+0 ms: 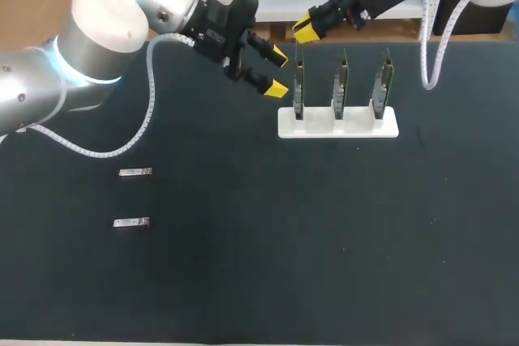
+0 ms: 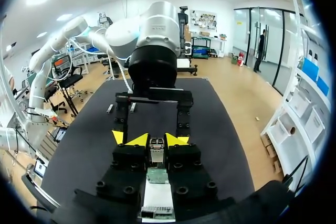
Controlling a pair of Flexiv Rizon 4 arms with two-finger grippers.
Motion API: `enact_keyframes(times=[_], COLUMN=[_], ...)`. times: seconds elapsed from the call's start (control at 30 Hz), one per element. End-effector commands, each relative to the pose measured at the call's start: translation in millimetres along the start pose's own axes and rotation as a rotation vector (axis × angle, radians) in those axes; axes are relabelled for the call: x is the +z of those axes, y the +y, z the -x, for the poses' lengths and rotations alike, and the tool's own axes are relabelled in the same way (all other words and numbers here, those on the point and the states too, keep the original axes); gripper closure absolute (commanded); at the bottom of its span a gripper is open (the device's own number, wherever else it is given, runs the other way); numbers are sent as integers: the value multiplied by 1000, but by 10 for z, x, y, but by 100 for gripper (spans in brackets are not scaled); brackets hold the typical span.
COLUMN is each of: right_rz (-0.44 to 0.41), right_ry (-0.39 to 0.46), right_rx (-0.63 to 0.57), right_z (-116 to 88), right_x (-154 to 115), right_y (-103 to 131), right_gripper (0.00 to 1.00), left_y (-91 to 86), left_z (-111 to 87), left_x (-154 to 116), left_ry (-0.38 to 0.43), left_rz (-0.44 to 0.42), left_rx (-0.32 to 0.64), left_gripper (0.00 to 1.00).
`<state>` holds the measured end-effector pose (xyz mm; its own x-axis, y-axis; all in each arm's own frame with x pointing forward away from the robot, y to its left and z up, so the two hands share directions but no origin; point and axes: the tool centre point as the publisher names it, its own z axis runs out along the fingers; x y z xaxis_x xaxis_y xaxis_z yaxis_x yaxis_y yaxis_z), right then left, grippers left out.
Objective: Pick up the optical module with the left hand, and insert it into the network port with the right hand.
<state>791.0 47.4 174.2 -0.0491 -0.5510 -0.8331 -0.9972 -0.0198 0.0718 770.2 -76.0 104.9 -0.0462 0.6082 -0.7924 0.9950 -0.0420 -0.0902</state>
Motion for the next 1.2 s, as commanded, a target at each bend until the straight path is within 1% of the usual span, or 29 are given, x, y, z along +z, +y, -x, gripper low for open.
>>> enact_keyframes(times=[0.03,0.53,0.8,1.0,1.2], right_rz=[4,-8,-10,-10,-16], right_ry=[2,-2,21,18,5], right_rx=[2,-5,0,7,-14], right_z=[-6,14,-52,-70,2], right_x=[18,-45,-5,1,-42], right_y=[-15,25,51,61,100], right_gripper=[100,100,100,100,100], left_y=[-3,-3,-3,-3,-3], left_z=[5,5,5,5,5], left_x=[0,0,0,0,0], left_ry=[3,3,3,3,3], left_rz=[1,1,1,1,1], left_rx=[-1,-1,-1,-1,-1], left_gripper=[0,0,0,0,0])
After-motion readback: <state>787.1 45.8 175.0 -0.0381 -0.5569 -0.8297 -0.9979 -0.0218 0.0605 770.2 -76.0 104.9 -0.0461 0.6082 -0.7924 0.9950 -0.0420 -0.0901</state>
